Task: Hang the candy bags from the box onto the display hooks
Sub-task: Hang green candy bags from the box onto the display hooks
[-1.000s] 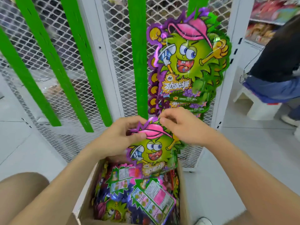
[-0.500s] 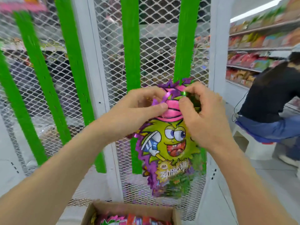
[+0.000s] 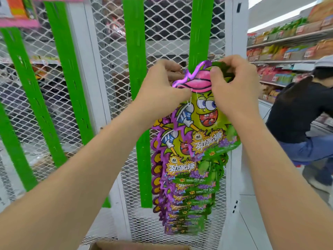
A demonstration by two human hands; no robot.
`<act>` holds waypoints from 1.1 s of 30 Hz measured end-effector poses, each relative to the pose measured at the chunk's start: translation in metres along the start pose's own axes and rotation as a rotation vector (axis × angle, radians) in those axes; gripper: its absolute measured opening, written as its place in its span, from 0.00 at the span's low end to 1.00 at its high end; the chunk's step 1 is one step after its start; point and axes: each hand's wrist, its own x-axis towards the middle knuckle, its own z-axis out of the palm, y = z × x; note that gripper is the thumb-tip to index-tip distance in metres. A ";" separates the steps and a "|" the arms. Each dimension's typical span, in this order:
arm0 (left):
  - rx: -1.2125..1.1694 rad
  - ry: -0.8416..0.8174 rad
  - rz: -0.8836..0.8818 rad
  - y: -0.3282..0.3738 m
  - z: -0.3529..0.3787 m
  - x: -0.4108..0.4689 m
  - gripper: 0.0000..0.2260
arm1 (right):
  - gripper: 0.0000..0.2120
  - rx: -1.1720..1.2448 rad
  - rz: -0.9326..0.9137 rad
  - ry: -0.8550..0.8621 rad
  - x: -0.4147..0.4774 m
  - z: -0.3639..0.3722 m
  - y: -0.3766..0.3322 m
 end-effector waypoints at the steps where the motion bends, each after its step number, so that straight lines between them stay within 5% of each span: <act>1: 0.002 0.000 0.002 0.001 0.001 0.000 0.24 | 0.06 -0.006 -0.004 -0.005 0.001 0.000 0.000; 8: -0.021 -0.016 -0.083 0.016 0.011 0.006 0.08 | 0.08 -0.060 0.026 0.007 0.000 0.002 -0.002; 18: -0.194 -0.159 -0.263 0.021 0.002 0.012 0.16 | 0.08 0.070 -0.073 0.042 -0.016 -0.007 -0.015; 24: -0.159 -0.188 -0.273 0.026 0.000 0.005 0.10 | 0.06 0.093 -0.069 0.014 -0.022 -0.004 -0.017; 29: 0.077 -0.255 -0.104 0.013 -0.006 -0.001 0.13 | 0.06 0.107 -0.009 -0.005 -0.036 -0.001 -0.003; 33: 0.327 -0.068 0.160 -0.008 -0.002 -0.009 0.05 | 0.04 -0.021 -0.074 0.040 -0.064 0.001 0.013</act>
